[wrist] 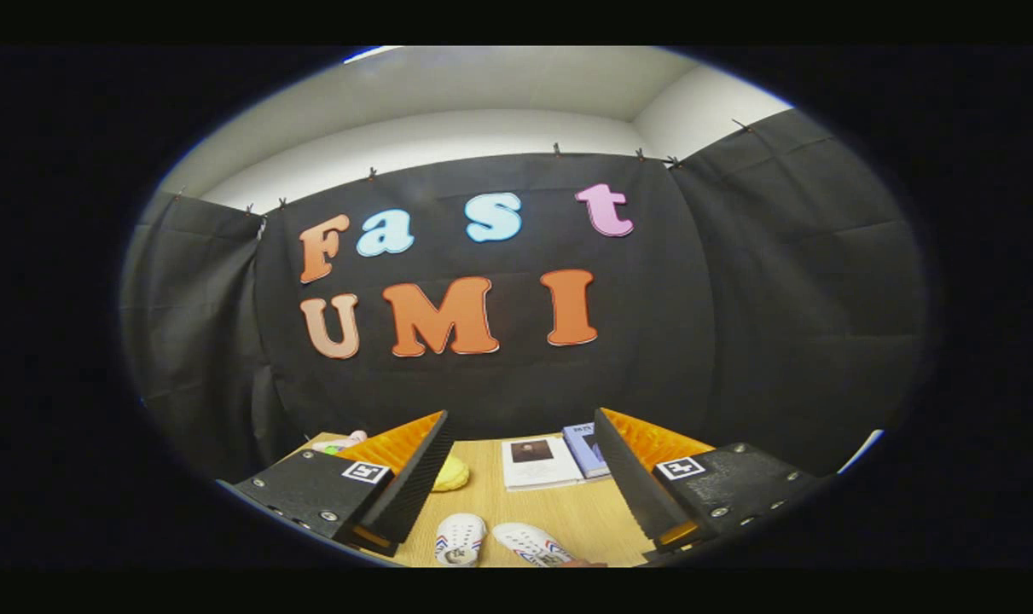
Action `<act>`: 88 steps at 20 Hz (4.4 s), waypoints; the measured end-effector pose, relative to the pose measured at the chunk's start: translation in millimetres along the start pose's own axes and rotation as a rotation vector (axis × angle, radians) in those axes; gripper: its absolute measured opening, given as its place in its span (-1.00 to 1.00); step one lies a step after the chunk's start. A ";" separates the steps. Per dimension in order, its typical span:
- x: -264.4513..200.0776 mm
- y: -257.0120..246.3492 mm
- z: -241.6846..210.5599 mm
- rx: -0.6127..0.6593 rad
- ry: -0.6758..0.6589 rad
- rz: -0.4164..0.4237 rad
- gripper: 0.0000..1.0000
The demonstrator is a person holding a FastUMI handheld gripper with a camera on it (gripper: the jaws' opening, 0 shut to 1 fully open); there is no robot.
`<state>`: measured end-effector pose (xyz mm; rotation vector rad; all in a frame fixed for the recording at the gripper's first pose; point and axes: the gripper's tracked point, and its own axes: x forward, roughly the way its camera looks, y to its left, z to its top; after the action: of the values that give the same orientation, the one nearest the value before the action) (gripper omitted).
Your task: Open the storage box then place both shoes into the box .Put the left shoe in first, then the right shoe, with the right side of both shoes facing outward in a uniform manner.
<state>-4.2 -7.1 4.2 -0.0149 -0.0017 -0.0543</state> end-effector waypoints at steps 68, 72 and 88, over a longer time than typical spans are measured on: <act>-1.2 278.5 -343.2 0.997 1.109 0.808 0.93; -4.5 271.3 -328.0 1.045 1.081 0.827 0.89; -9.0 270.1 -312.3 0.942 0.914 0.678 -0.95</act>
<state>1.9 258.3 -312.1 0.9500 0.8875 0.6244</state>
